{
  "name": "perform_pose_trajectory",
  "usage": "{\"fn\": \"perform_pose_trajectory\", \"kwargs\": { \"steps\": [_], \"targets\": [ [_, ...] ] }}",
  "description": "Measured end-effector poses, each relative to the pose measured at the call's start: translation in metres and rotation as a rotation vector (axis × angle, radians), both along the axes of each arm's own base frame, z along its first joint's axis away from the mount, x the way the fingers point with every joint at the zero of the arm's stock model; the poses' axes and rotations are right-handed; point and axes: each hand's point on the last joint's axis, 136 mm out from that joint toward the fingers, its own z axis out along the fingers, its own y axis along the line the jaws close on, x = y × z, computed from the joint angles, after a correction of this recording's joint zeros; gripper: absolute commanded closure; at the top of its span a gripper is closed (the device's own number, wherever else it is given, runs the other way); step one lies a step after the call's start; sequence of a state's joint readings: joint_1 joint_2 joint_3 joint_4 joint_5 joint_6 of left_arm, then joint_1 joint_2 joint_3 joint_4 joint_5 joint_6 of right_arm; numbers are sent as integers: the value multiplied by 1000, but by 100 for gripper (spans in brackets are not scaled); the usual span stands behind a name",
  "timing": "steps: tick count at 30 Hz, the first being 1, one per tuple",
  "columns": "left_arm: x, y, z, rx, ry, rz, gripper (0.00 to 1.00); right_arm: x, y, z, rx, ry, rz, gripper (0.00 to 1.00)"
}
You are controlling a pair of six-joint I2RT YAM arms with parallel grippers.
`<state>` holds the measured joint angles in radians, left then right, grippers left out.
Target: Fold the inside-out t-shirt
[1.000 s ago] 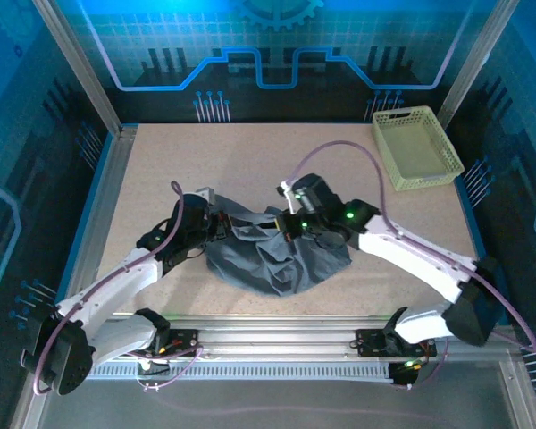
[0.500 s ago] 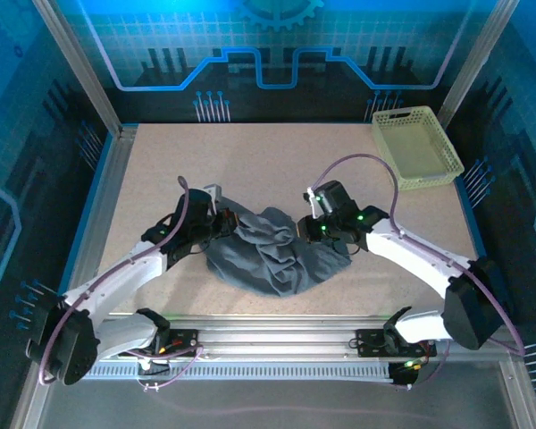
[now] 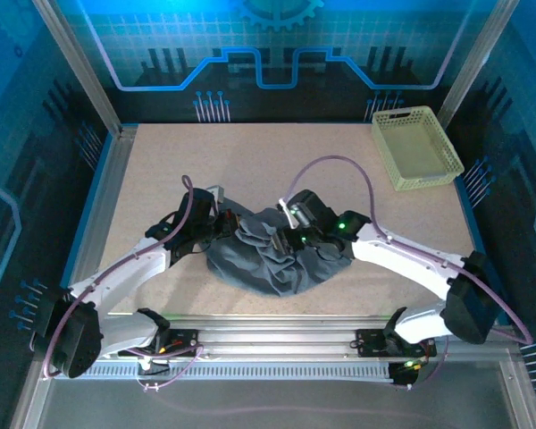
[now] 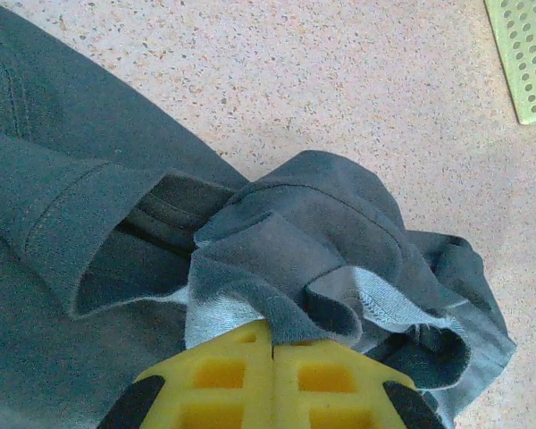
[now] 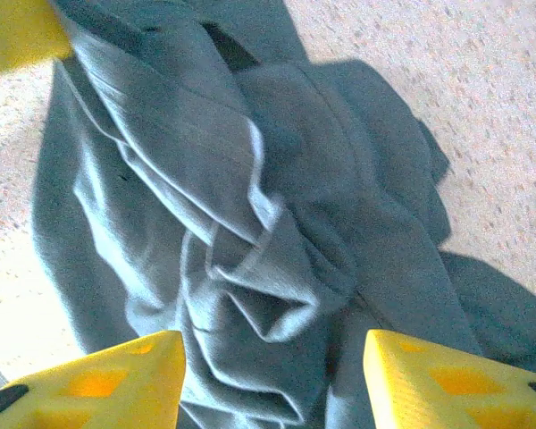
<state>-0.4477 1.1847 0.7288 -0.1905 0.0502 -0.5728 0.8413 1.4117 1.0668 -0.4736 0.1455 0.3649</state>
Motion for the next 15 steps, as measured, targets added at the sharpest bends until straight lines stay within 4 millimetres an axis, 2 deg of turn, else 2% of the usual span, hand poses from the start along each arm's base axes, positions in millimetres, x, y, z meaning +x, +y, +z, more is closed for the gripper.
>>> {"fn": "perform_pose_trajectory", "kwargs": {
  "steps": [2,5,8,13,15],
  "targets": [
    [0,0,0,-1,-1,0,100,9,8,0,-13,-6,-6,45],
    [0,0,2,-3,-5,0,100,20,14,-10,-56,4,-22,49],
    [0,0,4,-6,-12,0,100,23,17,-21,-103,22,-27,58],
    [-1,0,9,-11,-24,0,100,26,10,-32,-177,33,-57,88],
    [-2,1,11,-8,-28,-3,100,26,4,-33,-201,30,-71,96]
  ]
}}
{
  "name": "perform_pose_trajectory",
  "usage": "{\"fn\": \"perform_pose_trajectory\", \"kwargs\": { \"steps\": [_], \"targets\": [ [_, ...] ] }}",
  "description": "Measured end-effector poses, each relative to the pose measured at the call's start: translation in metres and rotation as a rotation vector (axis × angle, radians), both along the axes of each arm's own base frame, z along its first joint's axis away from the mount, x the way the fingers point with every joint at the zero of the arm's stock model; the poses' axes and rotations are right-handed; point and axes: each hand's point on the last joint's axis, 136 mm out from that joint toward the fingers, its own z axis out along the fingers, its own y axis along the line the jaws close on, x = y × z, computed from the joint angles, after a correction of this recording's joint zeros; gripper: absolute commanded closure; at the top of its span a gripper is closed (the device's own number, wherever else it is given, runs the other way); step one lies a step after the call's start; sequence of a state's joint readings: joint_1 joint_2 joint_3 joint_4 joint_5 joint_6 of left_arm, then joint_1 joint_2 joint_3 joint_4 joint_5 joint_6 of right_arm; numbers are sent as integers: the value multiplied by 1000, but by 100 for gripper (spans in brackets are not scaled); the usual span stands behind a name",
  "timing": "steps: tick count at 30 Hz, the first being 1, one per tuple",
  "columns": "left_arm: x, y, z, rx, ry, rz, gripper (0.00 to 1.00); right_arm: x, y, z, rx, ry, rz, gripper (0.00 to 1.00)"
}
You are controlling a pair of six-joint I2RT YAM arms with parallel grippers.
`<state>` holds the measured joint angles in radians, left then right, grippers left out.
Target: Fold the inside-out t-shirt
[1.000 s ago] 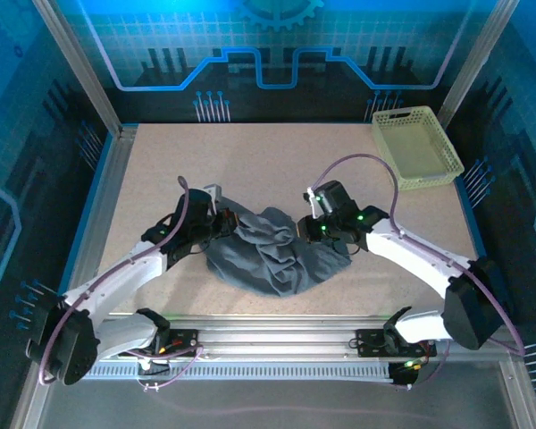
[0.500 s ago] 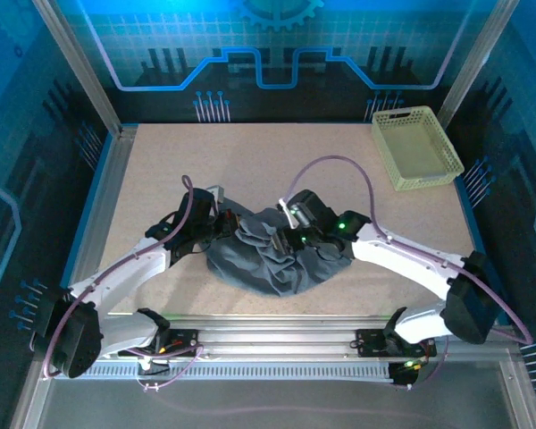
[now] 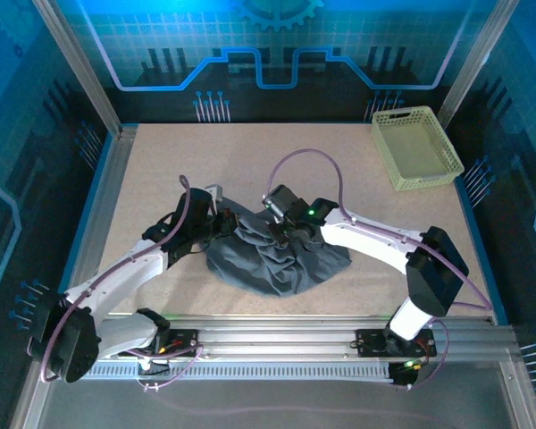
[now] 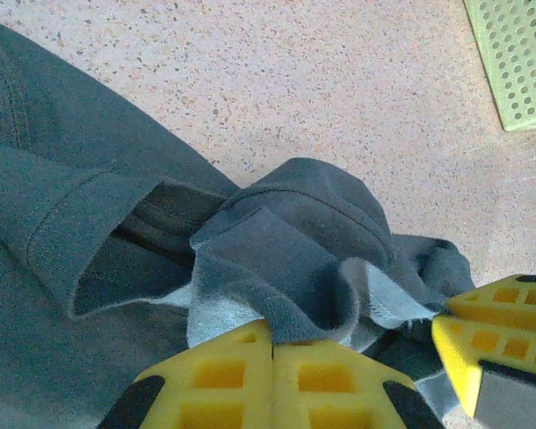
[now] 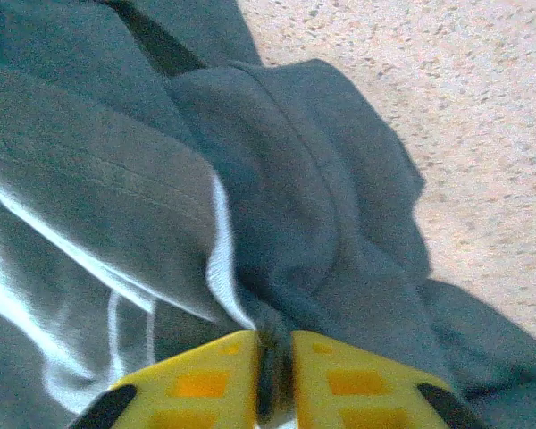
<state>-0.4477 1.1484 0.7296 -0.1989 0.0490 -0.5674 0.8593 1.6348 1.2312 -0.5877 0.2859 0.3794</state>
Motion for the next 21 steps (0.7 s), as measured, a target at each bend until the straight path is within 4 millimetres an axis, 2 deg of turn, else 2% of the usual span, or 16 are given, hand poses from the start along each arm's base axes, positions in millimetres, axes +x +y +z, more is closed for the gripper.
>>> {"fn": "perform_pose_trajectory", "kwargs": {
  "steps": [2,5,10,13,16,21],
  "targets": [
    [-1,2,3,10,-5,-1,100,1,-7,2,-22,-12,-19,100],
    [1,4,13,28,-32,1,100,-1,-24,18,-39,-57,-52,100],
    [4,4,35,30,-100,-14,100,5,-72,70,71,-154,-156,100],
    [3,-3,42,14,-112,-53,100,4,-89,91,161,-181,-186,100],
    [5,-9,46,2,-114,-86,99,-3,-85,92,204,-167,-161,100],
    [9,-17,38,2,-78,-113,100,-10,-85,74,197,-121,-144,100]
  ]
}}
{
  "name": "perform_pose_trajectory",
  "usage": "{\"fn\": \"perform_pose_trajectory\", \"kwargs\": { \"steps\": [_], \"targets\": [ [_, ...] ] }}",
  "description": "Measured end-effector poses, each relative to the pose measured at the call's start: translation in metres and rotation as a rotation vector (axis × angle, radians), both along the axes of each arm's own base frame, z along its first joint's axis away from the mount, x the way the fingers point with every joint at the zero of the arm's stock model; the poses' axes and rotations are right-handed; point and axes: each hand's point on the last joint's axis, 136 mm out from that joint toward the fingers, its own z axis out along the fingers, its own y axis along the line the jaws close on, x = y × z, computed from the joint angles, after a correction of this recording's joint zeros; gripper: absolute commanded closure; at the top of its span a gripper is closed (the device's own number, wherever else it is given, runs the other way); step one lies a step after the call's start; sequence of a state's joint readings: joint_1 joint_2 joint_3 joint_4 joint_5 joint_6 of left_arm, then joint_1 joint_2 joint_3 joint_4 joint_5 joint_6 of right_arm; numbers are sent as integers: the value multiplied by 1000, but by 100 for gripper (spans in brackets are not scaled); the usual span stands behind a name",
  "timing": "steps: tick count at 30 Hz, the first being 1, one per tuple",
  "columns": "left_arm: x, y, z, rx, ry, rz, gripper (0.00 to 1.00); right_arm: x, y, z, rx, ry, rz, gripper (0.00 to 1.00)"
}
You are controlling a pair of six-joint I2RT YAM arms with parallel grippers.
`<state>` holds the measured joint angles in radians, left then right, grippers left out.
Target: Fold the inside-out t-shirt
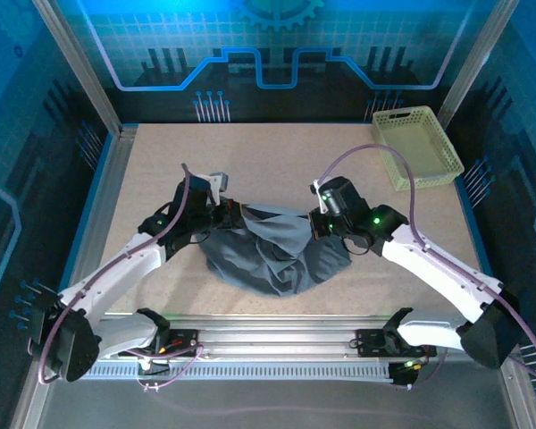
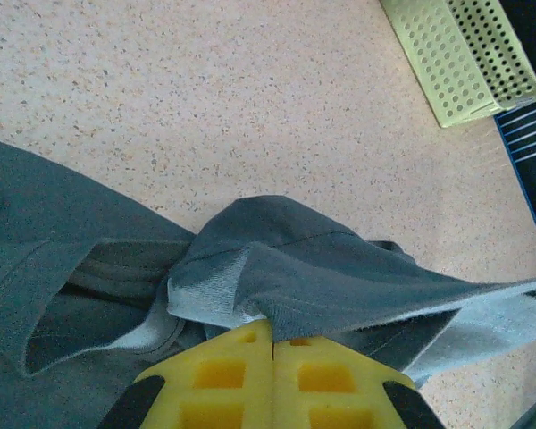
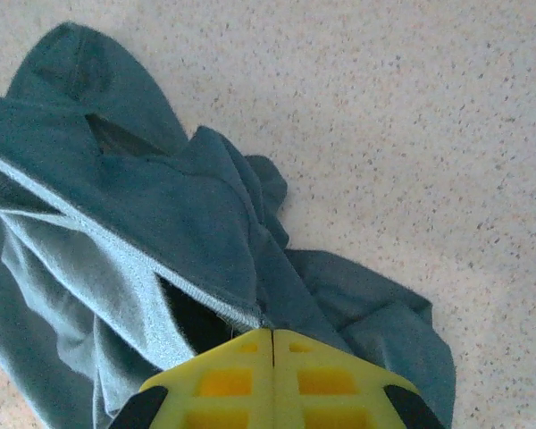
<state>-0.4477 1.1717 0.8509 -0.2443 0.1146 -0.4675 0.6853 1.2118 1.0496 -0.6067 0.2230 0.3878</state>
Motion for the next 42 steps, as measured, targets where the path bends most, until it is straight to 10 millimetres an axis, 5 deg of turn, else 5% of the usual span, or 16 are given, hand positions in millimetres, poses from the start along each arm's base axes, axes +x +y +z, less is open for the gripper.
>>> {"fn": "perform_pose_trajectory", "kwargs": {
  "steps": [8,12,15,17,19,21,24,29,32,37,42],
  "targets": [
    [21,-33,12,-37,34,-68,100,4,-36,-18,-1,25,-143,100],
    [35,-94,44,-68,-16,-179,97,4,-79,-18,20,18,-305,100],
    [44,-153,51,-81,-21,-265,83,-5,-115,-30,12,36,-446,100],
    [48,-186,39,-61,9,-312,68,-15,-139,-43,-2,67,-541,100],
    [46,-197,19,-28,53,-321,54,-25,-160,-56,-8,97,-626,100],
    [43,-186,-6,26,110,-294,40,-34,-176,-70,-12,127,-694,100],
    [43,-134,-35,101,182,-182,27,-43,-191,-89,-14,181,-763,100],
    [59,9,-54,236,255,178,11,-42,-193,-107,-4,243,-781,100],
    [64,70,-69,290,309,347,9,-38,-191,-111,-3,252,-774,100],
    [54,120,-115,357,437,468,8,-34,-190,-113,-13,256,-764,100],
    [53,128,-146,351,521,489,30,-30,-188,-112,-1,246,-751,100]
  ]
}}
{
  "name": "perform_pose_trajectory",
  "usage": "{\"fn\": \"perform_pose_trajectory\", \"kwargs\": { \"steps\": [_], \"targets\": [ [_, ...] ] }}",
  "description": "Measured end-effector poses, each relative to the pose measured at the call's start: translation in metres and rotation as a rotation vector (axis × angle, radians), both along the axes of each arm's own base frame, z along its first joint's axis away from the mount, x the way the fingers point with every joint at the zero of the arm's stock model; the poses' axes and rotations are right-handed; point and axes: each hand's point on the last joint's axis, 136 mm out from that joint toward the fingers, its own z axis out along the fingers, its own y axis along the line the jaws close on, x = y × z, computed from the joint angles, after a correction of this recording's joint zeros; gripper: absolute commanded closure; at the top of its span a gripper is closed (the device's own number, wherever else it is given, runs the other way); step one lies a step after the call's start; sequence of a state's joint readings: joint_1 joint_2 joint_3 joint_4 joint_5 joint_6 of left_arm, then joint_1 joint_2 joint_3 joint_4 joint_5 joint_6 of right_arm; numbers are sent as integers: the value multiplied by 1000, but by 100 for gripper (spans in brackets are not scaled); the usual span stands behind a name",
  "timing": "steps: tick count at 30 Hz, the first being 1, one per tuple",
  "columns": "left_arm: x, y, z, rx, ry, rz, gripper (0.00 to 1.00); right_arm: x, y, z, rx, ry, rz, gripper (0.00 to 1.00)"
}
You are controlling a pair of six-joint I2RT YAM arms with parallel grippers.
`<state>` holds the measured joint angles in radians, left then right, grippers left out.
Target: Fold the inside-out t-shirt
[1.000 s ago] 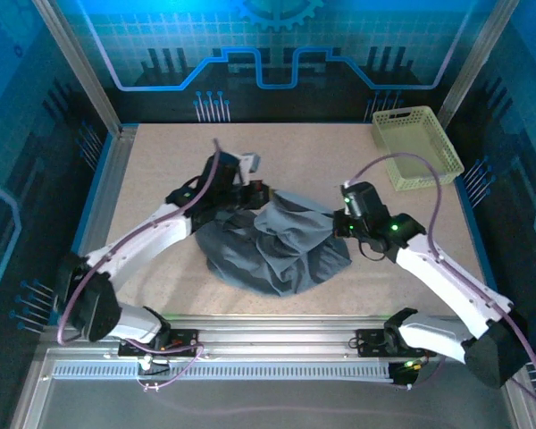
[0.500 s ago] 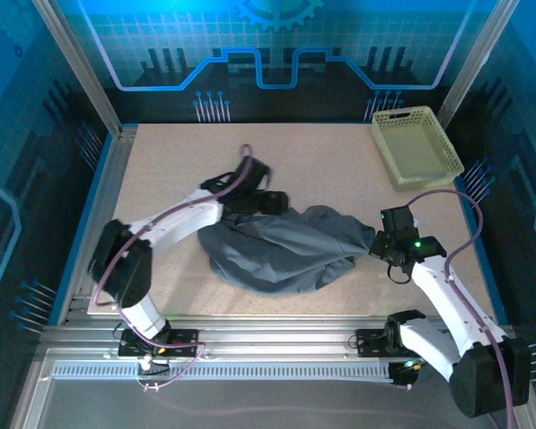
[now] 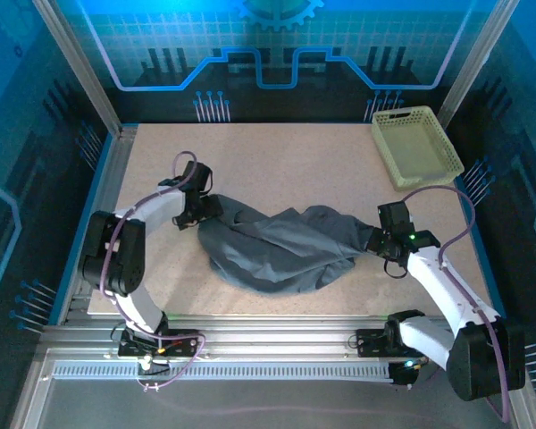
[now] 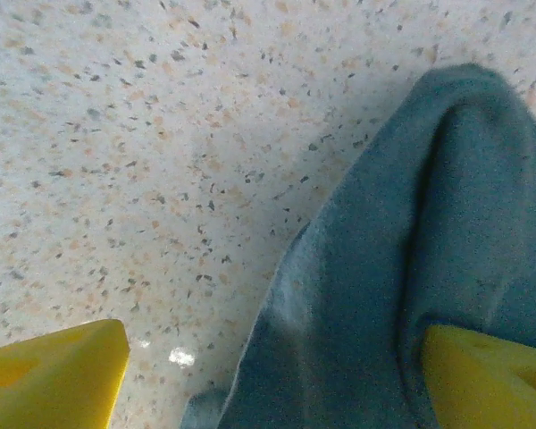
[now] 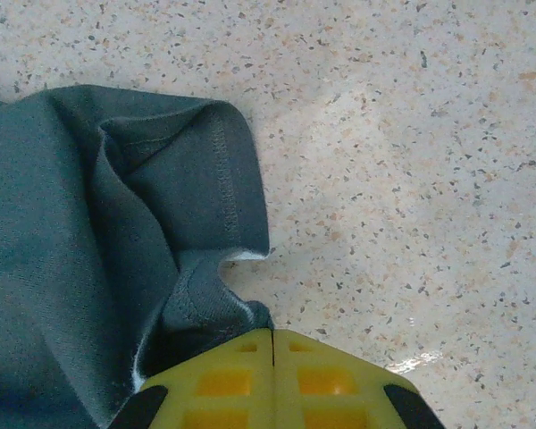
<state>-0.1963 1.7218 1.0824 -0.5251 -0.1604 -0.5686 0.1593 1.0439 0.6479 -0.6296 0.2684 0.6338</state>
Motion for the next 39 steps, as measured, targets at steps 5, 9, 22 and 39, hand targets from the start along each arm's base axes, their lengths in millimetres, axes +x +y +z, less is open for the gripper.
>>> {"fn": "perform_pose_trajectory", "kwargs": {
  "steps": [5,9,22,39],
  "targets": [
    [6,-17,-12,-86,7,-23,82,4,4,1,21,-13,11,100],
    [11,-21,1,-111,-36,-38,100,6,8,-3,31,0,25,100],
    [-17,-129,292,-41,-788,-360,100,36,39,4,58,-24,122,87],
    [-138,-275,72,-51,-332,-953,40,32,40,27,65,-86,179,47]
  ]
}}
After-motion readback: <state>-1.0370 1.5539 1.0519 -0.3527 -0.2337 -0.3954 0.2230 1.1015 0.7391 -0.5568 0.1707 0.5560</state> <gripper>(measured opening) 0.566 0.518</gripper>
